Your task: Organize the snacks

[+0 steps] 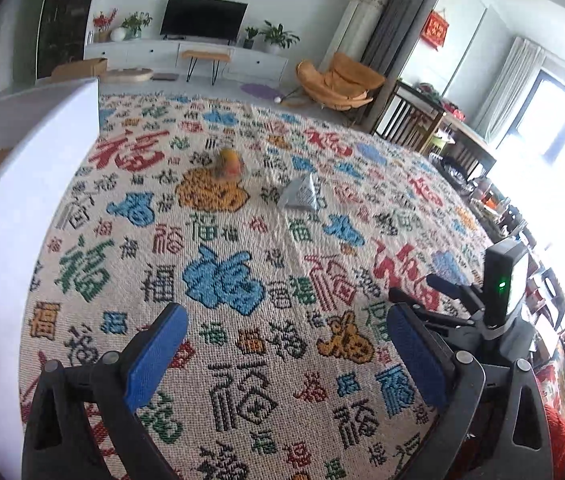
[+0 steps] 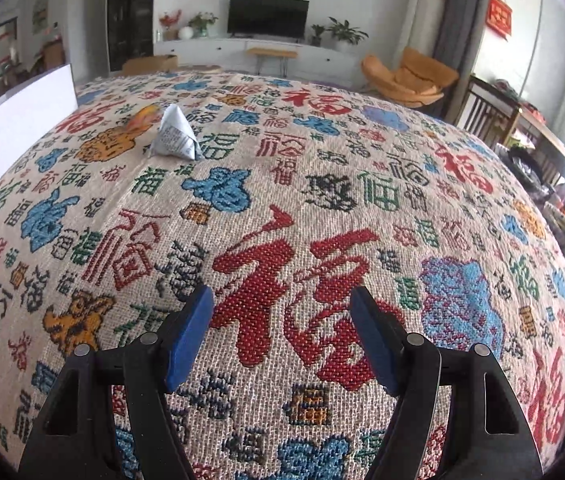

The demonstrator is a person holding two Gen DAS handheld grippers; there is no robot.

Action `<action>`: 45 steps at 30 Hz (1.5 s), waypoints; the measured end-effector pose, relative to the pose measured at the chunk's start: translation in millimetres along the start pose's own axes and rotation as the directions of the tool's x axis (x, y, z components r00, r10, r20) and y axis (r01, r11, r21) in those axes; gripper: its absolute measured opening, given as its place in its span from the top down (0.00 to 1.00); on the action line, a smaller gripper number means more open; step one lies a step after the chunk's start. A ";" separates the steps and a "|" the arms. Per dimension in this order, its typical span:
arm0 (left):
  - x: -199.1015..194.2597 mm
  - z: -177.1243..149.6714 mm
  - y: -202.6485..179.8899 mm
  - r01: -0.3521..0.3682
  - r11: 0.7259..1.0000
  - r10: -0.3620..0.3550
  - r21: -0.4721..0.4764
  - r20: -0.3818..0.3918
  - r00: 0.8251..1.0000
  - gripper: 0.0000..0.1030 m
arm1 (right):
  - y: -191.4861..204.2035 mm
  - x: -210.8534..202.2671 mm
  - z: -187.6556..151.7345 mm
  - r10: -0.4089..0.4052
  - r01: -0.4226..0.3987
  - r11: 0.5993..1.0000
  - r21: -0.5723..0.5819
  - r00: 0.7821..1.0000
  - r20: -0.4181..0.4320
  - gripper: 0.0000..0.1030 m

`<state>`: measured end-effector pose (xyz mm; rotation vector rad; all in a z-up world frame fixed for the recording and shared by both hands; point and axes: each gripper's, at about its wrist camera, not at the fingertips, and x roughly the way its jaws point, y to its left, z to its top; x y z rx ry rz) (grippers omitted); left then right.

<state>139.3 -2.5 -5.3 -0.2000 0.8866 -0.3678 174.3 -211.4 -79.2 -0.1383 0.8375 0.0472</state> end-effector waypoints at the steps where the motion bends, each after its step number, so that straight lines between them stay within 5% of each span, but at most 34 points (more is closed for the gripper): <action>1: 12.3 -1.7 2.3 -0.020 1.000 0.020 -0.007 -0.016 1.000 0.04 | -0.3 3.4 1.3 0.006 -0.006 1.000 0.006 1.000 -0.017 0.28; 7: 44.6 -16.0 30.7 -0.148 0.989 0.146 -0.026 -0.070 0.987 0.04 | -5.0 12.9 -2.6 0.052 -0.051 0.998 0.033 0.997 -0.053 0.21; 15: 57.6 -3.0 50.5 -0.198 0.980 0.195 -0.018 -0.099 0.976 0.04 | -12.2 17.2 -4.6 0.087 -0.082 0.994 0.072 0.994 -0.071 0.15; 22: 77.2 65.8 64.4 -0.181 0.982 0.177 -0.056 -0.076 0.981 0.04 | -12.6 16.8 -4.4 0.090 -0.085 0.994 0.074 0.993 -0.072 0.15; 31: 159.2 153.4 54.1 -0.169 0.985 0.164 -0.035 -0.112 0.980 0.04 | -12.6 16.7 -4.4 0.091 -0.085 0.994 0.075 0.993 -0.072 0.15; 36: 211.8 164.5 59.2 -0.269 0.962 0.258 -0.043 -0.178 0.950 0.04 | -12.7 16.6 -4.5 0.091 -0.086 0.993 0.075 0.993 -0.072 0.15; 39: 219.4 159.6 56.4 -0.342 0.939 0.342 0.028 -0.141 0.929 0.19 | -12.9 16.6 -4.8 0.092 -0.086 0.993 0.075 0.993 -0.072 0.15; 40: 217.1 157.1 53.3 -0.362 0.930 0.366 0.059 -0.113 0.924 0.43 | -12.7 16.6 -4.5 0.092 -0.086 0.993 0.075 0.993 -0.071 0.15; 41: 213.9 155.7 51.8 -0.369 0.926 0.376 0.078 -0.096 0.922 0.54 | -12.7 16.6 -4.5 0.092 -0.086 0.993 0.075 0.993 -0.072 0.15; 45: 197.8 144.1 55.4 -0.335 0.936 0.346 0.111 -0.098 0.933 0.59 | -12.8 16.6 -4.0 0.093 -0.088 0.993 0.075 0.993 -0.072 0.14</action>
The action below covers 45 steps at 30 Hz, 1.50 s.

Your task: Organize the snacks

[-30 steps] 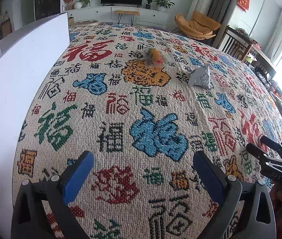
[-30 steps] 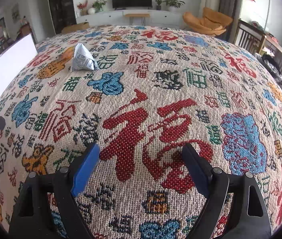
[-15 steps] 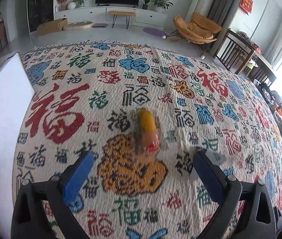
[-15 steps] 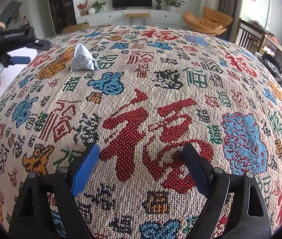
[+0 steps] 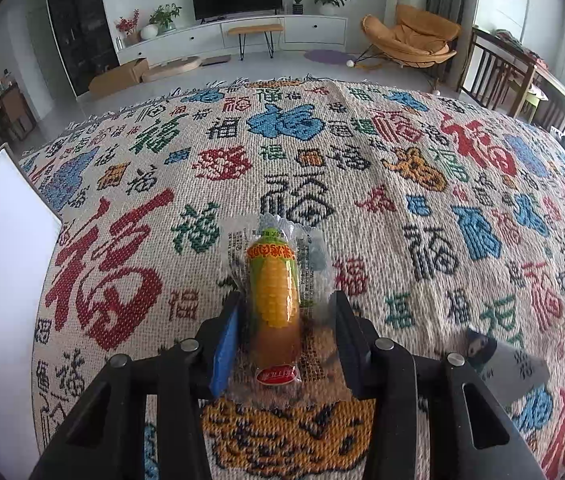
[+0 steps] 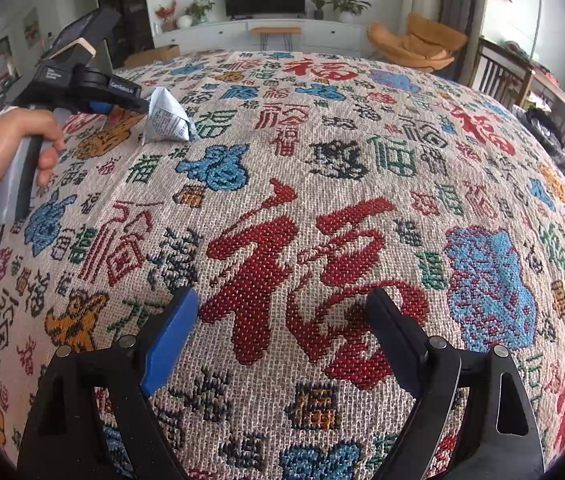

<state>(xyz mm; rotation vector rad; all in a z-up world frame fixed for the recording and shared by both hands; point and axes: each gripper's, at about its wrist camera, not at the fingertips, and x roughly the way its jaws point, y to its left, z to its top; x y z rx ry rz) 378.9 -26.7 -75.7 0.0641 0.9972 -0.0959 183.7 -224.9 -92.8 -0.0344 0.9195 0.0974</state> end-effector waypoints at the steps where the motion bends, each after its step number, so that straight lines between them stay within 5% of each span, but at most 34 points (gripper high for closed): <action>1: -6.8 -5.6 2.6 0.009 1.000 -0.009 0.007 0.006 1.000 0.59 | 0.1 -0.1 0.1 0.001 -0.001 1.000 0.000 1.000 0.000 0.14; 9: -95.9 -72.4 28.1 0.133 0.991 -0.133 0.002 -0.020 0.991 0.60 | 0.1 -0.1 0.2 0.001 -0.001 1.000 0.000 1.000 0.000 0.14; 10: -108.3 -81.8 31.3 0.149 0.989 -0.149 -0.002 -0.022 0.989 0.65 | 0.2 0.0 0.2 0.001 -0.001 1.000 0.000 1.000 0.000 0.14; 11: -121.8 -91.7 34.2 0.171 0.985 -0.172 -0.010 -0.028 0.985 0.82 | 0.2 0.1 0.3 0.001 -0.001 1.000 0.000 1.000 0.000 0.14; 14: -150.6 -114.7 40.3 0.222 0.975 -0.223 -0.029 -0.035 0.974 0.83 | 0.0 0.0 0.2 0.002 -0.002 1.000 0.000 1.000 0.000 0.14; 19: -153.1 -145.7 37.9 0.220 0.975 -0.220 -0.011 -0.057 0.974 0.83 | -0.1 -0.1 0.1 0.003 -0.003 1.000 0.000 1.000 0.000 0.14; 21: -147.8 -154.3 36.1 0.213 0.977 -0.213 0.005 -0.049 0.976 0.79 | -0.3 -0.3 0.1 0.003 -0.003 1.000 0.001 1.000 0.000 0.14; 23: -142.1 -160.4 35.4 0.206 0.978 -0.205 0.011 -0.039 0.978 0.45 | -0.4 -0.2 0.1 0.004 -0.004 1.000 0.002 1.000 0.000 0.14; 25: -139.7 -162.6 33.9 0.207 0.978 -0.207 0.012 -0.014 0.978 0.28 | -0.1 -0.1 0.4 0.007 -0.007 1.000 0.002 1.000 0.001 0.14; 32: -127.3 -147.2 -2.1 0.283 0.954 -0.283 0.102 -0.017 0.959 0.24 | -0.4 -0.3 0.3 0.007 -0.007 1.000 0.003 1.000 0.001 0.14; 36: -107.9 -144.0 -28.9 0.200 0.968 -0.199 0.154 -0.022 0.980 0.20 | -0.4 -0.2 0.3 0.007 -0.007 1.000 0.003 1.000 0.001 0.14; 41: -90.6 -146.0 -15.8 0.071 0.996 -0.073 0.061 0.030 0.997 0.18 | -0.4 -0.1 0.3 0.008 -0.008 1.000 0.003 1.000 0.001 0.14; 45: -88.5 -149.6 -4.8 0.051 0.998 -0.053 0.034 0.060 0.997 0.12 | -0.4 -0.1 0.3 0.008 -0.008 1.000 0.003 1.000 0.000 0.14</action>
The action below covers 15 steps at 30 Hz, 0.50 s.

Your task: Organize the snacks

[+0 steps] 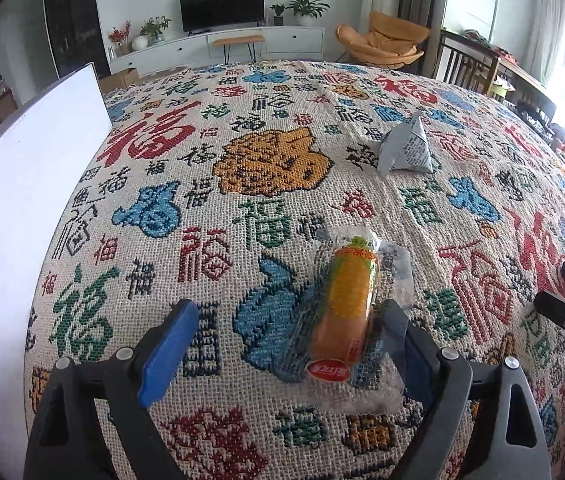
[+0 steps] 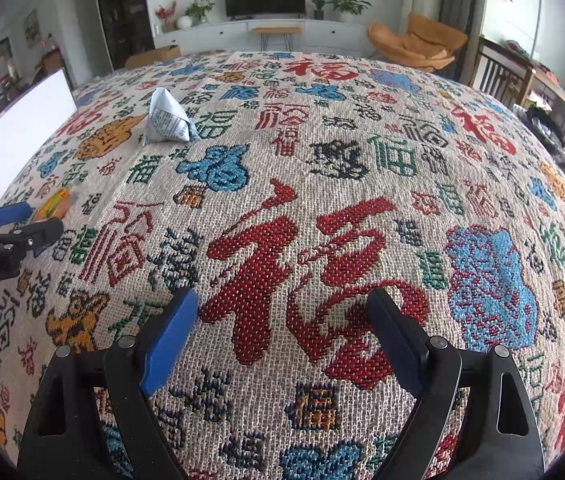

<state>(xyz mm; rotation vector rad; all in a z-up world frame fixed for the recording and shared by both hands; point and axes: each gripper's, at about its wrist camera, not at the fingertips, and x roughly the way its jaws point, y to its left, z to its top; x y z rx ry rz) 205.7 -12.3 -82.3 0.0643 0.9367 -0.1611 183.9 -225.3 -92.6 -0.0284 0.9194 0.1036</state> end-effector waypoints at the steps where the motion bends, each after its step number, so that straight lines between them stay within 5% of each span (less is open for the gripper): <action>1: 0.4 0.1 -0.8 -0.005 1.000 0.005 0.006 -0.002 1.000 0.10 | 0.0 0.0 0.0 0.000 0.000 1.000 0.000 1.000 0.000 0.14; 15: 13.6 11.0 0.6 0.013 1.000 -0.013 0.026 -0.025 1.000 0.00 | 0.1 -0.1 0.1 0.001 -0.001 1.000 0.001 1.000 0.000 0.14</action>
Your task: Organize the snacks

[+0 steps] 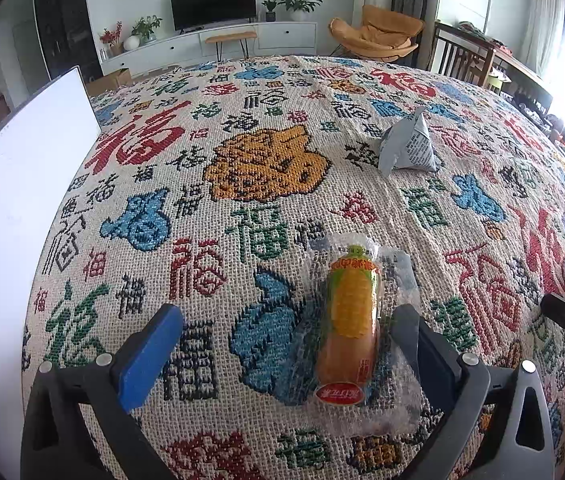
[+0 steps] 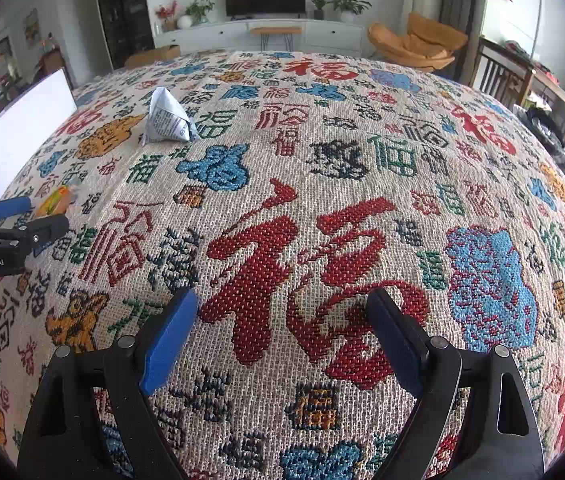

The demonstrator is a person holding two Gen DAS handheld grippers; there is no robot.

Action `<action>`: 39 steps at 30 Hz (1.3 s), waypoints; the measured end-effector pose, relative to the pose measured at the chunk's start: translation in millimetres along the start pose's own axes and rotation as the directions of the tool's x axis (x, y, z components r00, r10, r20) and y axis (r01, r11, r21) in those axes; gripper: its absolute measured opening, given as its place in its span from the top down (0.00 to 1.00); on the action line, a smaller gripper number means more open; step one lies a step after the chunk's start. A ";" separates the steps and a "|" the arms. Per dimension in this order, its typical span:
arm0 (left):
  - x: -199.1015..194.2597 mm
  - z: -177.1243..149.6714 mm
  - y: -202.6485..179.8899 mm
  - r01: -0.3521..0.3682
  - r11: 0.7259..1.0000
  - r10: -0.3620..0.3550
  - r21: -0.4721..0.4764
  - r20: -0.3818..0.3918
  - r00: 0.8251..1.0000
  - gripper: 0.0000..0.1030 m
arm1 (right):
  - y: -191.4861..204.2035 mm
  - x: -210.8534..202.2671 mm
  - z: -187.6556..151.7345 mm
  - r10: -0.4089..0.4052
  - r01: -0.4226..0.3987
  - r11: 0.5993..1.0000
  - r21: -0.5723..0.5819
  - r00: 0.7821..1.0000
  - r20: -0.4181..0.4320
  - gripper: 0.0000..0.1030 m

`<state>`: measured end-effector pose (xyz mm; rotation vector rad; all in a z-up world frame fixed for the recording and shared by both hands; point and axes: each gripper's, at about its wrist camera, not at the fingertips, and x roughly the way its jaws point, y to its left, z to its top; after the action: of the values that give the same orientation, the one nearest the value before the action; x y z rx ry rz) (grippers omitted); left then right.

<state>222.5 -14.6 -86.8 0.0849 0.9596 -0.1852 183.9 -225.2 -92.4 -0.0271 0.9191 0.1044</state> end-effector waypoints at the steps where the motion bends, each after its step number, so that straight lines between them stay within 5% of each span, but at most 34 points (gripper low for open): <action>1: 0.3 0.4 -0.2 0.000 1.000 0.000 0.001 0.000 1.000 0.00 | 0.0 0.0 0.0 0.000 0.000 1.000 0.000 1.000 0.000 0.14; 25: 0.7 0.3 -0.2 0.000 1.000 0.000 0.001 0.001 1.000 0.00 | 0.0 0.0 0.2 0.006 -0.006 1.000 0.002 1.000 0.001 0.13; 33: 0.6 0.0 -0.2 0.000 1.000 0.000 0.001 0.001 1.000 0.00 | -10.8 -1.5 4.0 0.072 -0.074 0.994 0.077 0.997 0.028 0.12; 39: 0.7 0.0 -0.3 0.000 1.000 0.000 0.001 0.002 1.000 0.00 | 7.9 12.5 56.4 0.228 -0.238 0.968 0.085 0.967 0.112 0.13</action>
<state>222.8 -14.9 -87.4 0.0856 0.9580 -0.1861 235.3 -212.5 -68.0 0.1769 0.8220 0.2768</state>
